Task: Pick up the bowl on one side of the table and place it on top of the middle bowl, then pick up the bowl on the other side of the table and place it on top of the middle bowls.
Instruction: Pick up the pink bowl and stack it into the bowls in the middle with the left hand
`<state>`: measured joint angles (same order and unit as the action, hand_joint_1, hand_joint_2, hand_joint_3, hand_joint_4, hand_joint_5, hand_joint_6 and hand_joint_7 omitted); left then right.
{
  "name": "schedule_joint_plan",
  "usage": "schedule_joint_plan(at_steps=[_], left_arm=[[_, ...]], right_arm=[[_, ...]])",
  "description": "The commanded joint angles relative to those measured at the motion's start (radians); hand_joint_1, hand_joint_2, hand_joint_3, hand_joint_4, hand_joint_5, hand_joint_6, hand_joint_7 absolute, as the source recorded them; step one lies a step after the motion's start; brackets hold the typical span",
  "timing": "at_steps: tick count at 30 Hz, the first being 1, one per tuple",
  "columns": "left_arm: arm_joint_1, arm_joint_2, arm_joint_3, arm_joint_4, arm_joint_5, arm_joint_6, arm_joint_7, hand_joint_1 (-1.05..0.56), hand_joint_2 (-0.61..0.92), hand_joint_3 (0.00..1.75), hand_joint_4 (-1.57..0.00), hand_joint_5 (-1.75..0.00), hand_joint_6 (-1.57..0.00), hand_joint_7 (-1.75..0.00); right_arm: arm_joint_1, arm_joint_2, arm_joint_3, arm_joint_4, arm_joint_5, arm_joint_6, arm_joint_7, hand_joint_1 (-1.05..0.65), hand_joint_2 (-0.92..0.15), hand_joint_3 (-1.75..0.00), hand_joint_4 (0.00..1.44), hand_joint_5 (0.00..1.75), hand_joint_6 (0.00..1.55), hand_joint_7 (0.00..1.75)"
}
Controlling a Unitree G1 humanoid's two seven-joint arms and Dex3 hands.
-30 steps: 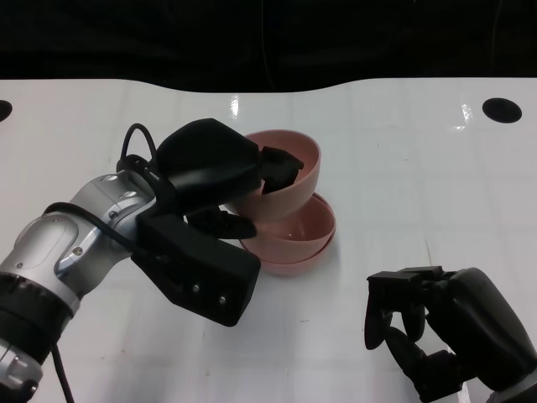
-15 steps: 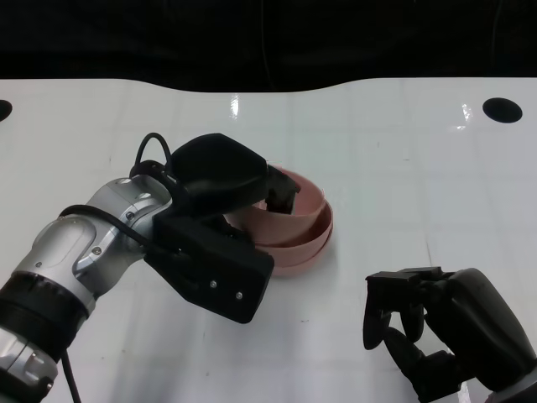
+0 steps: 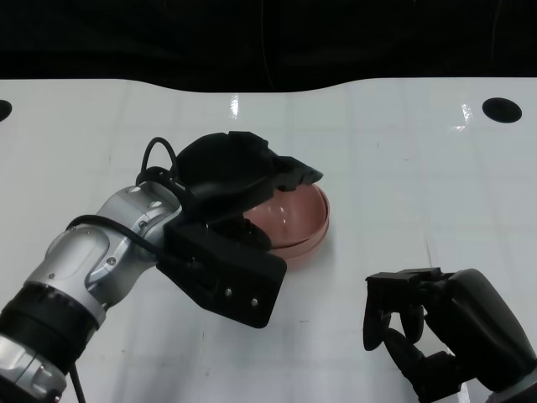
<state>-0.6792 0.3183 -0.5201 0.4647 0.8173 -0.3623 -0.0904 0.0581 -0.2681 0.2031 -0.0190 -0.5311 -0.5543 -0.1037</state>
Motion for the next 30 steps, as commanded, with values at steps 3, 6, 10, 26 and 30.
schedule_joint_plan(at_steps=[3, 6, 10, 26, 30], left_arm=[[0.043, 0.008, -0.008, 0.005, 0.027, 0.019, 0.066, -0.73, 0.92, 0.33, 0.0, -0.36, -0.21, 0.0], [0.069, 0.008, -0.004, 0.002, 0.023, 0.026, 0.086, -0.75, 0.92, 0.36, 0.0, -0.28, -0.15, -0.01], [0.096, 0.013, -0.003, -0.005, 0.022, 0.032, 0.102, -0.75, 0.92, 0.37, 0.0, -0.25, -0.14, -0.01], [0.387, 0.054, 0.188, -0.401, -0.126, 0.08, 0.116, -0.64, 0.92, 0.39, 0.0, -0.42, -0.19, -0.05], [0.492, 0.056, 0.258, -0.463, -0.195, 0.004, 0.178, -0.44, 0.92, 0.32, 0.0, -0.87, -0.33, -0.13]], right_arm=[[0.012, -0.014, -0.011, 0.001, 0.015, -0.004, 0.004, -0.11, -0.12, -1.63, 0.96, 1.75, 0.84, 1.51], [0.013, -0.015, -0.011, -0.001, 0.013, -0.005, 0.003, -0.1, -0.12, -1.64, 0.96, 1.75, 0.84, 1.51], [0.014, -0.014, -0.01, -0.003, 0.013, -0.003, 0.004, -0.1, -0.12, -1.64, 0.96, 1.75, 0.84, 1.51], [0.013, -0.028, -0.024, 0.016, 0.034, -0.028, 0.013, -0.09, -0.14, -1.63, 0.96, 1.75, 0.84, 1.51], [0.005, -0.027, -0.023, 0.025, 0.03, -0.032, 0.009, -0.09, -0.13, -1.64, 0.96, 1.75, 0.84, 1.52]])
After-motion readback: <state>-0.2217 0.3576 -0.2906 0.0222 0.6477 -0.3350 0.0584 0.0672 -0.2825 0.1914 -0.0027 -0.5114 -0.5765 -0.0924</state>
